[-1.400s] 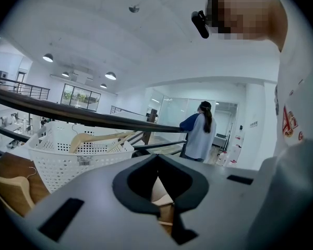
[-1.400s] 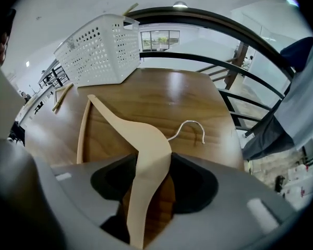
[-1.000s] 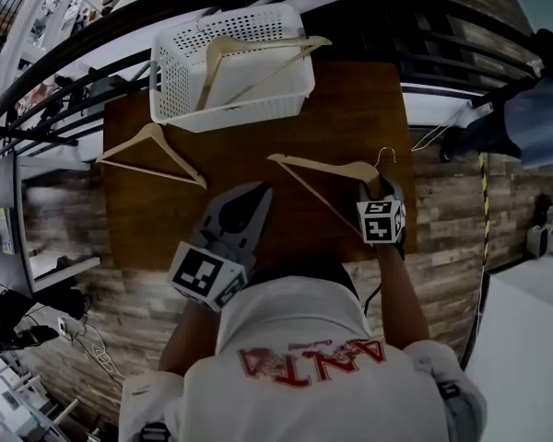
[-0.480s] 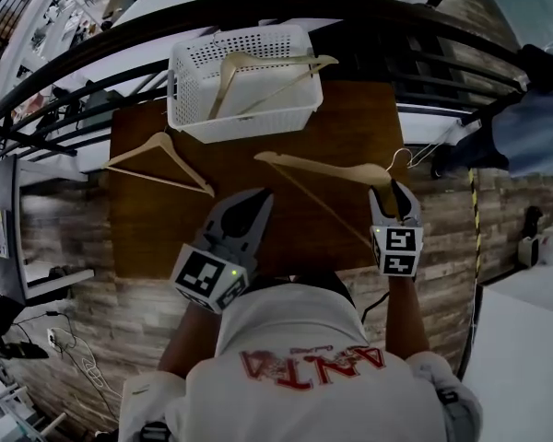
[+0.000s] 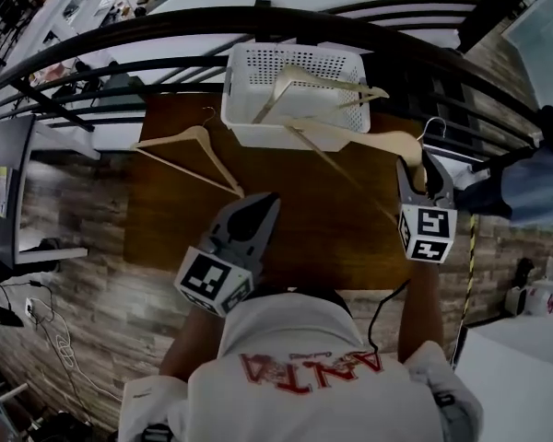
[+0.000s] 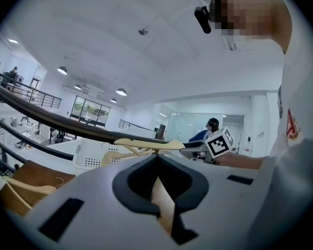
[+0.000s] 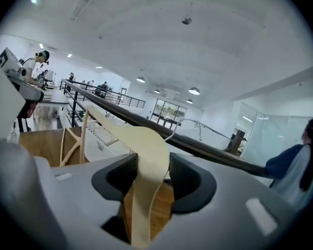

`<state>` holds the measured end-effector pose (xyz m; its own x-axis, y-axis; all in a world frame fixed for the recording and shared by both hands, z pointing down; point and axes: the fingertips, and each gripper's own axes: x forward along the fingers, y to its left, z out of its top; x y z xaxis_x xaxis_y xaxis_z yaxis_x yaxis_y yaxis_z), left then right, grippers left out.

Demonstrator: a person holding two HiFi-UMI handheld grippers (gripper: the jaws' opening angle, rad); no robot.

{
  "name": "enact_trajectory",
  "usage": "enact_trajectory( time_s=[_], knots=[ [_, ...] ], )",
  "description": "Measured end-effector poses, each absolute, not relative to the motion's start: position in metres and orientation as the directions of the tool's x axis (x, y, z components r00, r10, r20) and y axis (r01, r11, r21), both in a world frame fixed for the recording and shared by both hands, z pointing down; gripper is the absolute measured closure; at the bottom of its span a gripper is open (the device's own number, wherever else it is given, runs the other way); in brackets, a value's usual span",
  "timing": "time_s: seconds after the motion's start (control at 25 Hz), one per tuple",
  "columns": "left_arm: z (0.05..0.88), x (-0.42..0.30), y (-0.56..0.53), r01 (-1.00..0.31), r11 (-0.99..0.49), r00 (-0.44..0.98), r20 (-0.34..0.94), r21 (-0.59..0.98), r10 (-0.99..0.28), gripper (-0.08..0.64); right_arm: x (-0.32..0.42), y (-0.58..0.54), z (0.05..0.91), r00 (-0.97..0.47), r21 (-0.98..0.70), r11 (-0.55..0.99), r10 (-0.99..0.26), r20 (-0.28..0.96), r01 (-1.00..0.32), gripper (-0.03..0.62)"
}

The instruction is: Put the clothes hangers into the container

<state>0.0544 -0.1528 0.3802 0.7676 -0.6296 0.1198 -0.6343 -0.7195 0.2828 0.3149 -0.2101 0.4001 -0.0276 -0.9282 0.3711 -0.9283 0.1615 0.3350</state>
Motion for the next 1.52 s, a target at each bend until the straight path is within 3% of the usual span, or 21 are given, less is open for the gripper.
enact_trajectory(
  time_s=[0.32, 0.64, 1.12, 1.52],
  knots=[
    [0.387, 0.002, -0.163, -0.698, -0.649, 0.7, 0.096, 0.303, -0.708, 0.551, 0.269, -0.29, 0.364, -0.056, 0.539, 0.254, -0.933, 0.356, -0.803, 0.405],
    [0.397, -0.024, -0.171, -0.726, -0.603, 0.664, 0.11, 0.33, -0.739, 0.551, 0.252, -0.372, 0.36, -0.03, 0.73, 0.364, -0.904, 0.427, -0.579, 0.405],
    [0.417, -0.066, -0.184, -0.793, -0.483, 0.568, 0.163, 0.371, -0.807, 0.551, 0.193, -0.442, 0.435, -0.053, 0.734, 0.601, -0.784, 0.619, -0.316, 0.404],
    [0.426, -0.086, -0.182, -0.812, -0.443, 0.533, 0.173, 0.379, -0.829, 0.551, 0.15, -0.449, 0.502, -0.04, 0.665, 0.724, -0.681, 0.731, -0.181, 0.403]
  ],
)
